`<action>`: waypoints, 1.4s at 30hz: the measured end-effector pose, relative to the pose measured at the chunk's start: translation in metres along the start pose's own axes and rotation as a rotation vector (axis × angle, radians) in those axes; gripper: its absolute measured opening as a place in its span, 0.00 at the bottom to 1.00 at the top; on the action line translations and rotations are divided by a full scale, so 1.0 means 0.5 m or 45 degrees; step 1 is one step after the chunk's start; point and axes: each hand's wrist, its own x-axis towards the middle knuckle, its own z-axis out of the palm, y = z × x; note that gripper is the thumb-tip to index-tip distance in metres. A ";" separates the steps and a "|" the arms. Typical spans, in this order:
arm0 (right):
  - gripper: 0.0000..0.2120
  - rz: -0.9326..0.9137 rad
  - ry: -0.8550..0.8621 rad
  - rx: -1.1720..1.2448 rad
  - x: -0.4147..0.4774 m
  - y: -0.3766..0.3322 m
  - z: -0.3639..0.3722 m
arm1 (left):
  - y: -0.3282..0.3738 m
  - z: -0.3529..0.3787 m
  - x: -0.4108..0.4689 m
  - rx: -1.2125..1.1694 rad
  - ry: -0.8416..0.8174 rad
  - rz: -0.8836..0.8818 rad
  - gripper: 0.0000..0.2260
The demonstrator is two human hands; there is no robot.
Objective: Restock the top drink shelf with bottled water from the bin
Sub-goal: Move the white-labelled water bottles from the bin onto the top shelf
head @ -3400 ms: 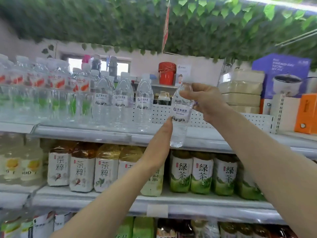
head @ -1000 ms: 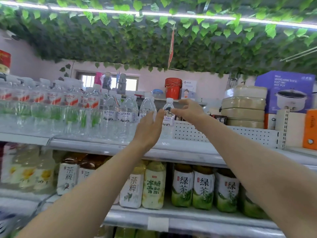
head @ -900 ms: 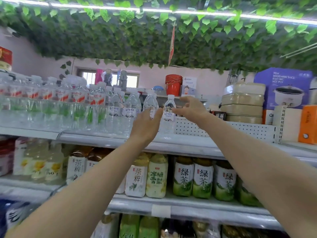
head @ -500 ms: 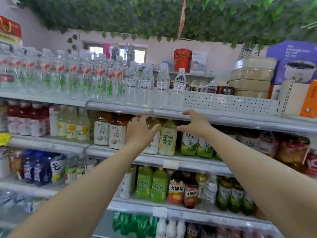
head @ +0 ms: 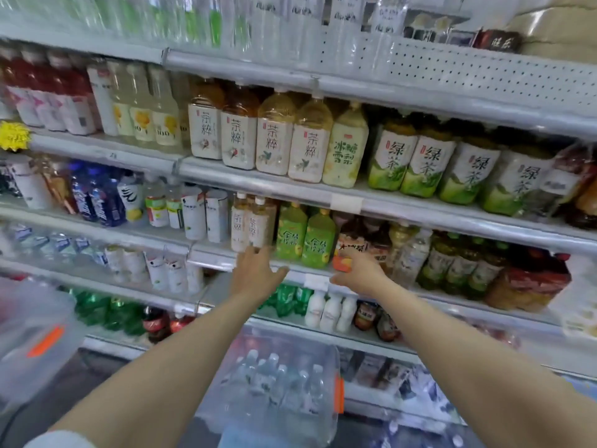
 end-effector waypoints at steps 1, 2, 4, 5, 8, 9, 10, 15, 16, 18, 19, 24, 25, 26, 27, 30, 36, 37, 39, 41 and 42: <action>0.35 0.029 -0.055 0.023 0.004 0.018 0.032 | -0.027 0.028 -0.008 0.010 -0.042 -0.038 0.27; 0.35 0.059 -0.107 0.048 0.008 0.036 0.064 | -0.054 0.058 -0.016 0.028 -0.086 -0.073 0.27; 0.34 0.099 -0.200 0.083 0.020 0.075 0.128 | -0.108 0.117 -0.035 0.074 -0.176 -0.148 0.27; 0.34 0.115 -0.243 0.092 0.027 0.093 0.159 | -0.134 0.146 -0.045 0.093 -0.213 -0.193 0.27; 0.34 0.160 -0.400 0.073 0.050 0.143 0.248 | -0.209 0.230 -0.078 0.099 -0.324 -0.321 0.27; 0.34 0.179 -0.451 0.074 0.058 0.158 0.278 | -0.231 0.256 -0.092 0.098 -0.352 -0.373 0.26; 0.34 0.201 -0.492 0.075 0.065 0.172 0.308 | -0.252 0.281 -0.106 0.096 -0.374 -0.431 0.26; 0.33 0.321 -0.718 0.148 0.088 0.236 0.458 | -0.337 0.402 -0.172 0.093 -0.494 -0.728 0.25; 0.33 0.365 -0.755 0.183 0.090 0.247 0.485 | -0.350 0.424 -0.181 0.095 -0.511 -0.773 0.25; 0.32 0.446 -0.811 0.250 0.100 0.266 0.534 | -0.371 0.459 -0.194 0.101 -0.518 -0.846 0.25; 0.31 0.492 -0.835 0.292 0.108 0.274 0.558 | -0.379 0.475 -0.200 0.120 -0.510 -0.861 0.25; 0.32 0.768 -0.955 0.573 0.168 0.285 0.663 | -0.406 0.530 -0.214 0.322 -0.359 -0.797 0.24; 0.32 0.805 -0.956 0.626 0.183 0.281 0.683 | -0.408 0.540 -0.215 0.367 -0.335 -0.788 0.25; 0.31 0.842 -0.951 0.676 0.198 0.277 0.703 | -0.410 0.550 -0.217 0.412 -0.318 -0.782 0.25; 0.30 0.878 -0.948 0.727 0.212 0.273 0.724 | -0.412 0.560 -0.220 0.457 -0.305 -0.773 0.25; 0.30 0.944 -0.971 0.800 0.246 0.257 0.783 | -0.418 0.583 -0.227 0.546 -0.277 -0.747 0.27; 0.32 1.070 -0.925 0.705 0.282 0.229 0.862 | -0.426 0.599 -0.233 0.579 -0.209 -0.736 0.26; 0.32 1.069 -0.937 0.671 0.284 0.226 0.868 | -0.427 0.599 -0.233 0.580 -0.206 -0.737 0.25; 0.32 1.071 -0.980 0.652 0.288 0.229 0.877 | -0.428 0.600 -0.234 0.578 -0.205 -0.738 0.25; 0.32 1.118 -1.002 0.742 0.293 0.235 0.880 | -0.430 0.603 -0.235 0.579 -0.201 -0.733 0.25; 0.30 1.144 -0.999 0.799 0.294 0.237 0.880 | -0.431 0.603 -0.236 0.581 -0.201 -0.734 0.25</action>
